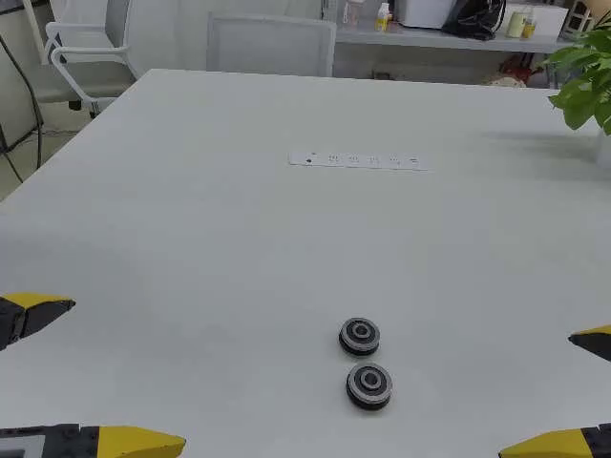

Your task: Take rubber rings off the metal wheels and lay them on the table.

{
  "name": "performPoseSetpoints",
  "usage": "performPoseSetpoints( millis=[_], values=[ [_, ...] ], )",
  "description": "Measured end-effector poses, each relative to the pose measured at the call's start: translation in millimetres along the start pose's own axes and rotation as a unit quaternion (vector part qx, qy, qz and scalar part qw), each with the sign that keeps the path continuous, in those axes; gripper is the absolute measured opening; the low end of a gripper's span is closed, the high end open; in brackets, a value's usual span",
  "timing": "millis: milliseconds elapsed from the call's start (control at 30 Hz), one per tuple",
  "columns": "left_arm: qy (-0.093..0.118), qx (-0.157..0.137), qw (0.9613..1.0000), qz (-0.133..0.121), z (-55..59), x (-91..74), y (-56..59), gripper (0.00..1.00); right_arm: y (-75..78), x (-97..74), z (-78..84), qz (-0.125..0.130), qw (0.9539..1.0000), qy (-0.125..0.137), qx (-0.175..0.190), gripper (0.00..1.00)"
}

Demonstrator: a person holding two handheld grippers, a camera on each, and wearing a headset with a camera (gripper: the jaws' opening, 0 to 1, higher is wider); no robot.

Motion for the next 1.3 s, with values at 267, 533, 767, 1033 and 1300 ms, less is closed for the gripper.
performPoseSetpoints(
  millis=[267, 533, 767, 1033, 1300],
  values=[
    [-0.009, 0.001, 0.9999, 0.01, 5.9, 2.9, 4.9, 0.98, 0.7, -2.0, 0.2, 0.008, 1.0, 0.004, 0.003, 0.99],
    [-0.013, 0.003, 0.9998, 0.013, 8.9, 3.1, 6.5, 0.98, 0.2, -5.9, -1.1, 0.012, 0.9999, 0.011, 0.003, 0.99],
    [-0.006, 0.003, 1.0, 0.007, 7.7, -2.4, 6.7, 0.98, -1.9, -10.8, 1.7, 0.014, 0.9997, 0.02, 0.008, 0.99],
    [-0.009, 0.005, 0.9998, 0.014, 8.2, 1.2, 16.4, 0.97, -9.0, -12.7, -0.1, 0.012, 0.9995, 0.028, 0.002, 0.99],
    [-0.012, 0.01, 0.9997, 0.018, 6.9, 0.7, 19.8, 0.97, -12.9, -15.3, 3.7, 0.011, 0.9996, 0.026, 0.0, 0.99]
  ],
)
Point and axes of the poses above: the centre of the closed fingertips' face, and the gripper's own axes: x roughly forward along the fingers, y roughly to its right, z roughly out of its underside, the point moved 7 cm from there along -x, roughly backward along the fingers, and after that the axes turned 2 degrees about -z, right-handed, at the moved point
